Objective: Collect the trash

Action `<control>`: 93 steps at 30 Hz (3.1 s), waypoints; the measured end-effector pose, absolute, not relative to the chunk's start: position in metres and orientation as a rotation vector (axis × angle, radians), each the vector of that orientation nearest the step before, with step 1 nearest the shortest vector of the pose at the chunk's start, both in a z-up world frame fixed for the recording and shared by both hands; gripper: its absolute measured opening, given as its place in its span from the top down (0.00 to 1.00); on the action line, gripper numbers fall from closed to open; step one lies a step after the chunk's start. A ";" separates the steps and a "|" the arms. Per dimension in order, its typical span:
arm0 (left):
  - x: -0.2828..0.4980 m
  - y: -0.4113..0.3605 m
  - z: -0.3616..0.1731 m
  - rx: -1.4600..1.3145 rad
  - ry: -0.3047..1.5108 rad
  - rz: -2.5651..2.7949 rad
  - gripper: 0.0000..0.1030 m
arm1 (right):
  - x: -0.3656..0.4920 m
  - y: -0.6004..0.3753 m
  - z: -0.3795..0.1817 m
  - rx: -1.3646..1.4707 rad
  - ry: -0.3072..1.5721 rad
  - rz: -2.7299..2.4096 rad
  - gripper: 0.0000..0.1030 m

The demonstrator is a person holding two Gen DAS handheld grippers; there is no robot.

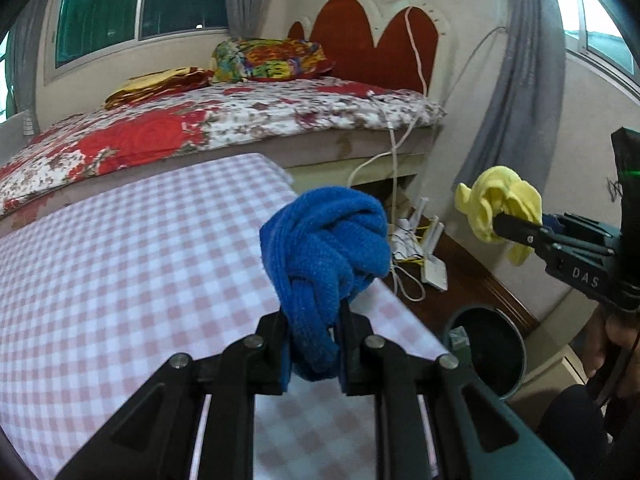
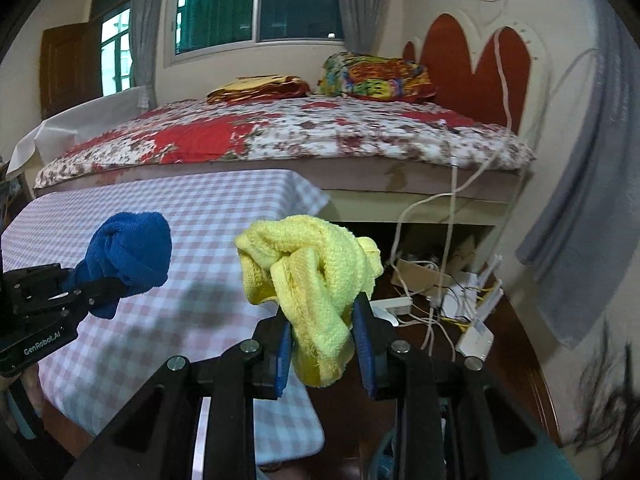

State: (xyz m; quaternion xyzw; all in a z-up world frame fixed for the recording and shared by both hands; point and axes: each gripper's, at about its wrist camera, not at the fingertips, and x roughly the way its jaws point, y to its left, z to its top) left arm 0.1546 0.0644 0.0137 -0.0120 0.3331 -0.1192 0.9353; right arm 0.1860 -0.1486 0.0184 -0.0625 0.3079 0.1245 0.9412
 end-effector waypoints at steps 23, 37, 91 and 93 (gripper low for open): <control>0.137 -0.067 -0.001 0.058 0.750 -0.461 0.82 | 0.126 -0.297 -0.005 -0.019 0.656 0.052 0.71; 0.140 -0.145 -0.039 0.132 0.843 -0.591 0.82 | 0.116 -0.355 -0.042 0.018 0.721 -0.036 0.71; 0.114 -0.164 -0.066 0.168 0.818 -0.402 0.01 | 0.091 -0.365 -0.110 -0.062 0.826 -0.090 0.00; 0.109 -0.163 -0.059 0.165 0.801 -0.395 0.01 | 0.088 -0.361 -0.103 -0.062 0.815 -0.092 0.00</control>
